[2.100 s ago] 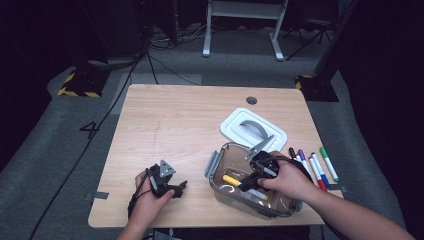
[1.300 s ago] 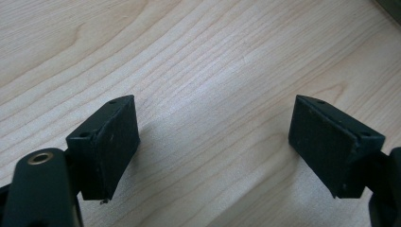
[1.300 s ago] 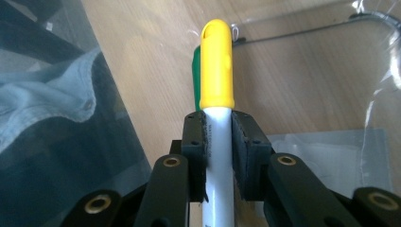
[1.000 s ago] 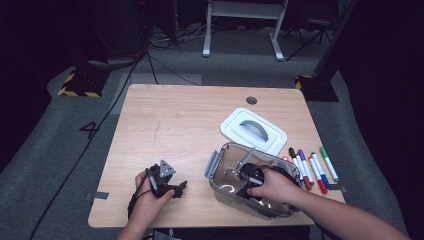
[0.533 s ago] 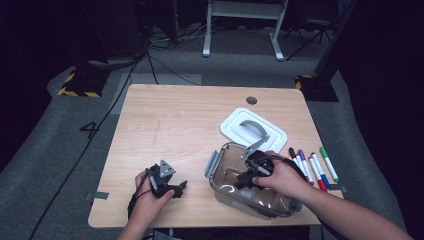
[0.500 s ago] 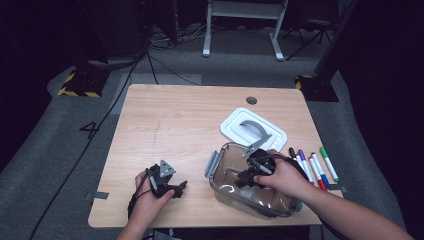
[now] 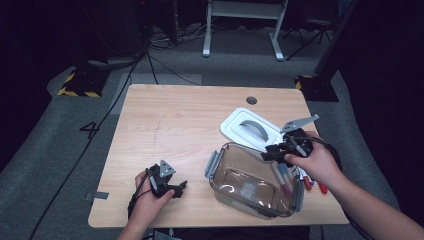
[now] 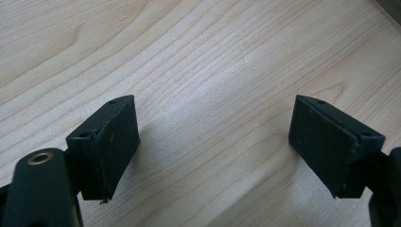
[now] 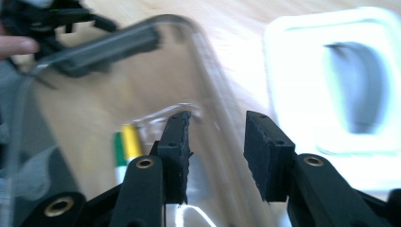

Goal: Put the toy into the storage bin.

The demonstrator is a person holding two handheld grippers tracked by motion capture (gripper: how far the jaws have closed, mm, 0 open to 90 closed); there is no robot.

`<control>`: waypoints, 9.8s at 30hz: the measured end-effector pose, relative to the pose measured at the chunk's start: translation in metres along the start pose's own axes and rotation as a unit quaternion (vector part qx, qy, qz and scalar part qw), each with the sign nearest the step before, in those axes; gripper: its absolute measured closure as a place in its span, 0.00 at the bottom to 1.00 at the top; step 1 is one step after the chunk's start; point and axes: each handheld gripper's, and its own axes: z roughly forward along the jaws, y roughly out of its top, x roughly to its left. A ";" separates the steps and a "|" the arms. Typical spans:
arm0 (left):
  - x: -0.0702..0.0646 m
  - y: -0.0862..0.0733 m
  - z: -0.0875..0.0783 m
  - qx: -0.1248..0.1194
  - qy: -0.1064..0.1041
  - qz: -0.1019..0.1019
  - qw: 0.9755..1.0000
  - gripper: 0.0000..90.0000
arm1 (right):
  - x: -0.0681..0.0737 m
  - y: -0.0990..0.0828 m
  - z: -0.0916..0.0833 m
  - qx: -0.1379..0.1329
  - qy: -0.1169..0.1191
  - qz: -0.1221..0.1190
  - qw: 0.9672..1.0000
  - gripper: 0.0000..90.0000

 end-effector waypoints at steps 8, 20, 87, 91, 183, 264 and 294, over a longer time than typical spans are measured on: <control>0.001 0.002 0.002 0.005 -0.003 -0.001 1.000 0.17 | -0.054 -0.024 -0.027 -0.011 -0.085 0.056 0.995 0.71; 0.002 0.003 0.003 0.004 -0.006 -0.002 1.000 0.17 | -0.107 -0.074 -0.046 0.005 -0.162 0.119 0.980 0.71; 0.001 0.003 0.003 0.004 -0.005 -0.002 1.000 0.17 | -0.134 -0.123 -0.040 0.035 -0.181 0.207 0.961 0.85; 0.001 0.003 0.003 0.004 -0.004 -0.002 1.000 0.17 | -0.123 -0.104 -0.051 0.016 -0.165 0.192 0.967 0.85; 0.001 0.002 0.002 0.003 0.000 0.001 1.000 0.17 | 0.054 -0.009 0.075 0.086 0.108 -0.036 0.990 0.66; 0.001 0.002 0.002 0.005 0.000 0.002 1.000 0.17 | -0.117 -0.110 -0.054 0.007 -0.154 0.197 0.968 0.85; 0.001 0.002 0.002 0.005 0.000 0.002 1.000 0.17 | 0.004 0.000 -0.034 -0.003 0.030 0.042 0.999 0.85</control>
